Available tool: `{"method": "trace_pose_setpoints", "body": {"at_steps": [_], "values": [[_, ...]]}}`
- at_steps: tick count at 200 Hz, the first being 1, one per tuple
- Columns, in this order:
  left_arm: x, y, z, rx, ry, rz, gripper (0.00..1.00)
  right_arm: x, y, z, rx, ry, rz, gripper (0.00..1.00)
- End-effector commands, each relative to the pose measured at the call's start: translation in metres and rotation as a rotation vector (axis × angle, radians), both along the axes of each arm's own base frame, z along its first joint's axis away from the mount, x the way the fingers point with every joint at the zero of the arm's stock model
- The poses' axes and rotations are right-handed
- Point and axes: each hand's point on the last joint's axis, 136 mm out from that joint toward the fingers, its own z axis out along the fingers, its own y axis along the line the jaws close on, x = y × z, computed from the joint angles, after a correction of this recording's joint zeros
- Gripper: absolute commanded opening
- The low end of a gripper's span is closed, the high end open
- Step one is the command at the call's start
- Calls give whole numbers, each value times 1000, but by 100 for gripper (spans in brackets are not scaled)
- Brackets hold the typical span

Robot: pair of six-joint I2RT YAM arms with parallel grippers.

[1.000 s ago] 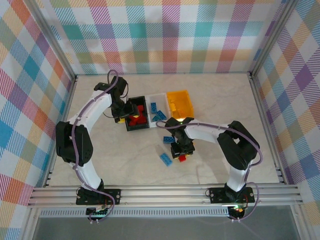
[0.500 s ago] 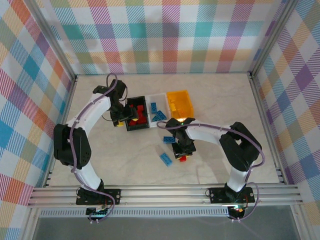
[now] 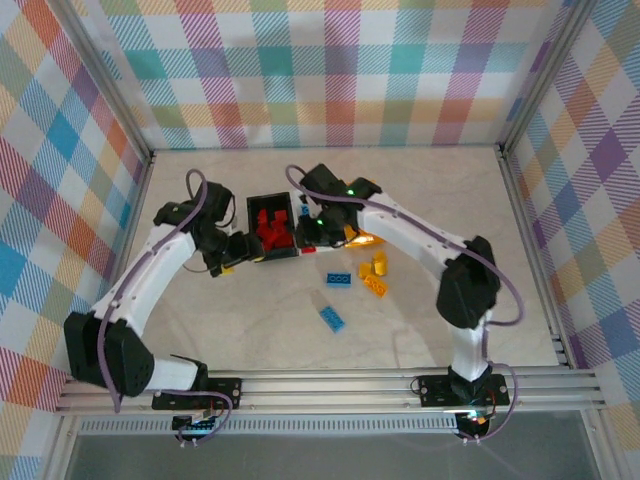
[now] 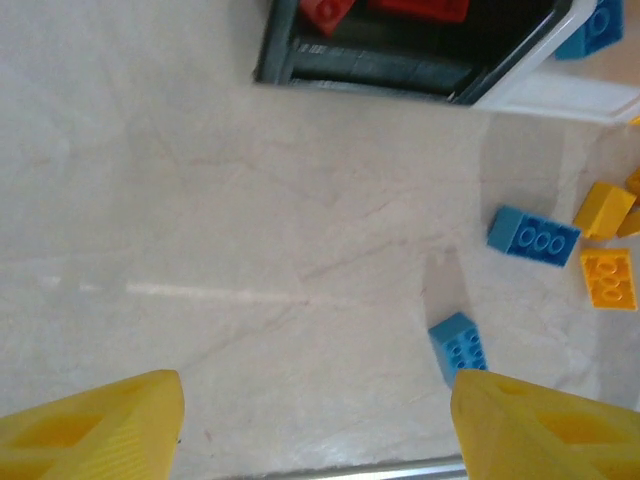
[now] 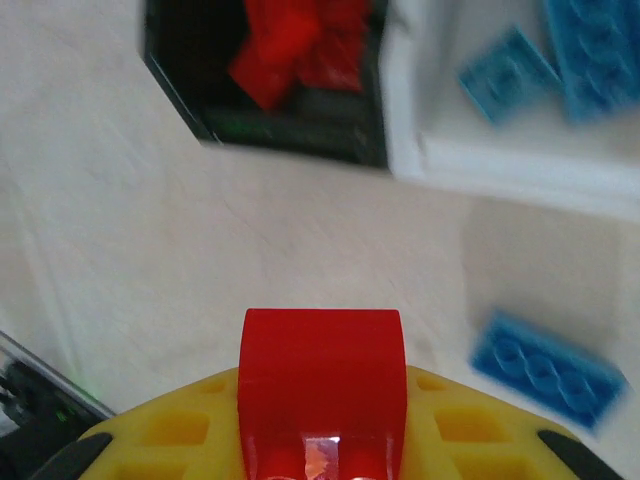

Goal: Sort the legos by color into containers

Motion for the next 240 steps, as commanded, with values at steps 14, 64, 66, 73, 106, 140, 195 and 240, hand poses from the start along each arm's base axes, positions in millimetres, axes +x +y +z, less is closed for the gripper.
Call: {"method": "trace_pose_setpoints", "body": {"at_steps": [14, 64, 66, 73, 106, 140, 195, 240], "values": [[-38, 7, -7, -11, 58, 52, 72, 36, 45, -14, 57, 2, 55, 29], [-63, 12, -9, -16, 86, 81, 72, 89, 75, -39, 91, -43, 27, 31], [-63, 13, -8, -17, 85, 82, 72, 90, 76, -39, 94, -46, 27, 31], [-65, 13, -8, -16, 89, 84, 72, 96, 78, -39, 108, -53, 24, 33], [-68, 15, -9, -6, 95, 85, 72, 110, 78, -31, 145, -77, -2, 47], [-57, 8, -12, -27, 79, 69, 76, 103, 68, -3, 140, -105, 18, 54], [-41, -13, -20, -45, 64, 17, 77, 26, -1, -1, -10, 3, 104, 57], [-35, -16, -29, -71, 58, 44, 79, -69, -65, -45, -141, 137, 134, 64]]}}
